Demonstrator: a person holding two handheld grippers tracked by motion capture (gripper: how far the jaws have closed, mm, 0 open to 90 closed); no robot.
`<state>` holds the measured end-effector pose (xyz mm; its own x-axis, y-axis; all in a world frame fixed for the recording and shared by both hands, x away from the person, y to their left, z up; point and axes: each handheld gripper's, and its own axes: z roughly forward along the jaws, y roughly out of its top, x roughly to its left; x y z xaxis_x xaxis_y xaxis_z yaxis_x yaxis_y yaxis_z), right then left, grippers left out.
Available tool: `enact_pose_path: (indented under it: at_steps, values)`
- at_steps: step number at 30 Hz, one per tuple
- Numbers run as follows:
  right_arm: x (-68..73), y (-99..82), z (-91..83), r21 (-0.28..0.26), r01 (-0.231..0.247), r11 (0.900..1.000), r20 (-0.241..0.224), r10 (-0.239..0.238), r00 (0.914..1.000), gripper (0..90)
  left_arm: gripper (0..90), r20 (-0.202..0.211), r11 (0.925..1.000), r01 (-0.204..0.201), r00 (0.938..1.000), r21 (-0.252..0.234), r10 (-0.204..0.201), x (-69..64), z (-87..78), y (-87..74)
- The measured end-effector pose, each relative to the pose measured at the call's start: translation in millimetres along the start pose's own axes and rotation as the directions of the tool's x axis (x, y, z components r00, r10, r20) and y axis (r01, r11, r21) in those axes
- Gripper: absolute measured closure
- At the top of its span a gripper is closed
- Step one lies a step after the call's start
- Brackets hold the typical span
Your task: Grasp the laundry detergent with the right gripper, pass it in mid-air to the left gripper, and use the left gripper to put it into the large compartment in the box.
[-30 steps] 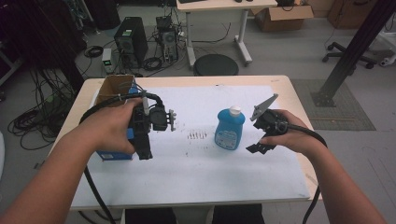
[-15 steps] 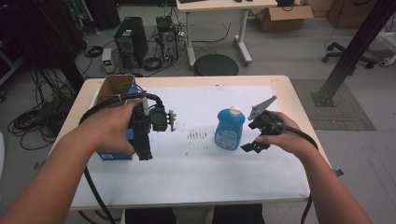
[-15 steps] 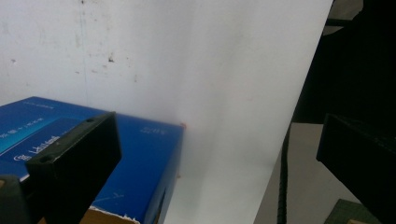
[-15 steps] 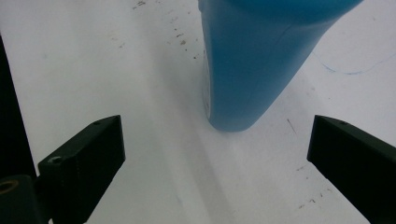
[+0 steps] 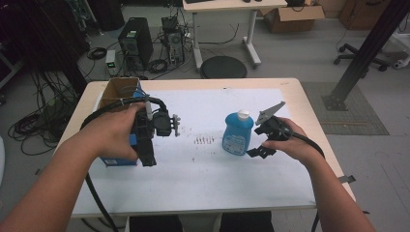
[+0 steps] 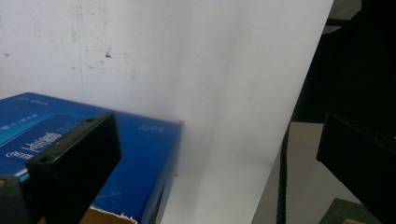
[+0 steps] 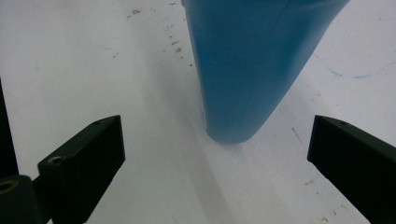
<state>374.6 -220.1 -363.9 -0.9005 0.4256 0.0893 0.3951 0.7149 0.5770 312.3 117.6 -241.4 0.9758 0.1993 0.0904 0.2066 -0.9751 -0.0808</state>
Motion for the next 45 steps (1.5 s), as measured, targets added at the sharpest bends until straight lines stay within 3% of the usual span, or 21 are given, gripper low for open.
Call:
enact_pose_path:
  at_steps: [26, 34, 45]
  values:
    - [-2.5, -1.0, 18.4, -0.105, -0.017, 0.9944, -0.009, 0.016, 0.9998, 4.0, 0.4, -0.001, 1.0000, -0.001, 1.0000, 0.004, 0.001, -3.0, -0.9, -0.2]
    - [-4.2, -3.7, 21.8, -0.188, -0.023, 0.9819, 0.003, 0.024, 0.9997, 3.9, 0.5, 0.001, 1.0000, 0.002, 1.0000, 0.002, -0.002, -2.3, 0.8, -1.4]
    - [-4.1, -6.0, 29.8, -0.246, -0.014, 0.9692, 0.012, 0.017, 0.9998, 3.9, 0.5, 0.006, 1.0000, 0.001, 1.0000, 0.005, -0.001, -1.5, 3.1, -0.8]
